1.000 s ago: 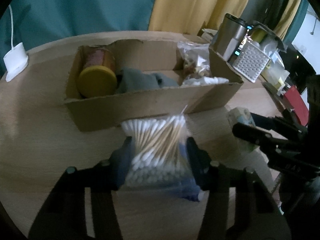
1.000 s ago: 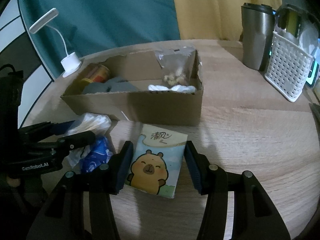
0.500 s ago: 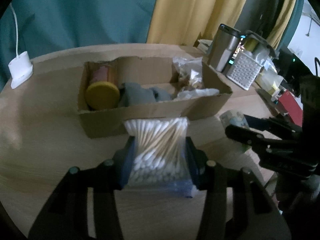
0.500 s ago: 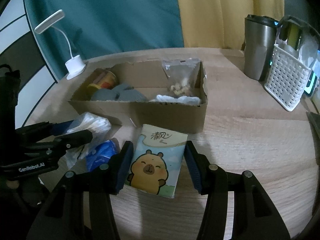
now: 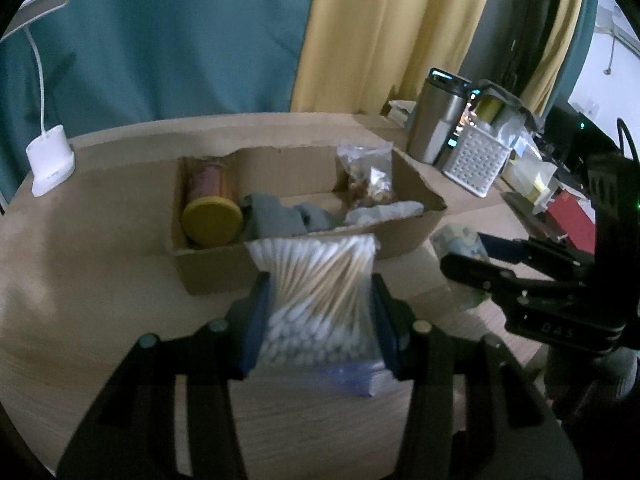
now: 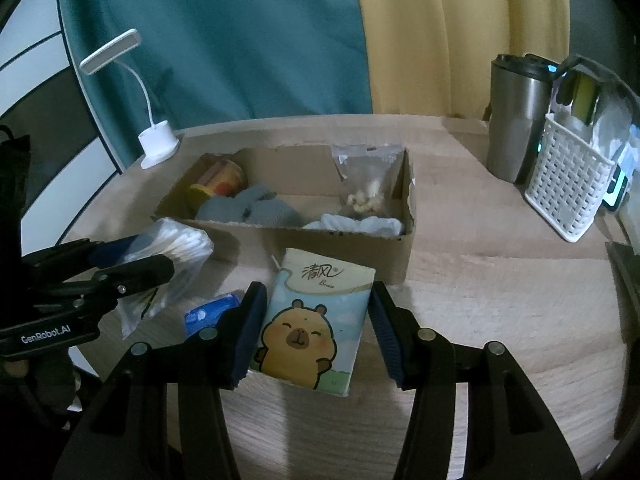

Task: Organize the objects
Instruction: 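Carry the tissue pack with the right tool while the left tool carries the swab bag to the box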

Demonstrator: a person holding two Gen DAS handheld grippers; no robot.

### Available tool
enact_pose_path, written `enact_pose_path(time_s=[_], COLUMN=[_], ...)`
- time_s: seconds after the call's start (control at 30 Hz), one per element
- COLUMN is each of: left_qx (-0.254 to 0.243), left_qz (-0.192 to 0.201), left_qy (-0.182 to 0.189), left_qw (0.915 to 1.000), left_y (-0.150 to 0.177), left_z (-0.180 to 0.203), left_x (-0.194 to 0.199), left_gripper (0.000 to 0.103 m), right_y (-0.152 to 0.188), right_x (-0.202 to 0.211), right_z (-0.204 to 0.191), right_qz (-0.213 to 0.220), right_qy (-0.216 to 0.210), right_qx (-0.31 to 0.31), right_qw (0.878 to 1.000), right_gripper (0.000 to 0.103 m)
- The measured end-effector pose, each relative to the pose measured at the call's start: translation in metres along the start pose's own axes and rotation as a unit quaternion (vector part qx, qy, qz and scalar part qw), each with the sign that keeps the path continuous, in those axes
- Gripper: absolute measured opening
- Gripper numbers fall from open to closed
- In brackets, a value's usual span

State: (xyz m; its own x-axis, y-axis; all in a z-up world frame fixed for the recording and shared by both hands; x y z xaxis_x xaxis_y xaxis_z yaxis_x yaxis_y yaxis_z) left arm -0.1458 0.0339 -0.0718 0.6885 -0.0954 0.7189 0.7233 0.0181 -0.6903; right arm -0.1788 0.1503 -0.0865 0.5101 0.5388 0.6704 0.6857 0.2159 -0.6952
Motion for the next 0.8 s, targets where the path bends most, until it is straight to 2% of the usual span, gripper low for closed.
enact_pose_path(time_s=[0.8], left_qx=[0.0], left_qz=[0.021], left_qy=[-0.004], left_qw=[0.9998], left_y=[-0.026], left_z=[-0.004], left_x=[0.007], left_gripper=[0.049], right_y=[-0.024], right_x=[0.009], right_z=[0.002], right_qz=[0.022], right_qy=[-0.006], right_qx=[0.008], right_qw=[1.0], right_gripper=[0.055])
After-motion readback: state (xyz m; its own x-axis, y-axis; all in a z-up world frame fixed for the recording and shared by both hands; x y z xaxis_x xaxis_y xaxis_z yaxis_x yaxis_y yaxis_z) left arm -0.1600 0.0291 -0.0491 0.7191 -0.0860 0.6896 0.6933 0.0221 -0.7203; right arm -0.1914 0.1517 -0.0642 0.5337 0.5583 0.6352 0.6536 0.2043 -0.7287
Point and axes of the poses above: each gripper's, at about its wrist camera, not at the fingertips, and x roughly against the way its jaws point, z to its right, y to its underside, the point moved 9 cm from there along -x, roughly the way its jaws point, and after that the axes turned 8 degrees about -y, right-handed, at the moved point
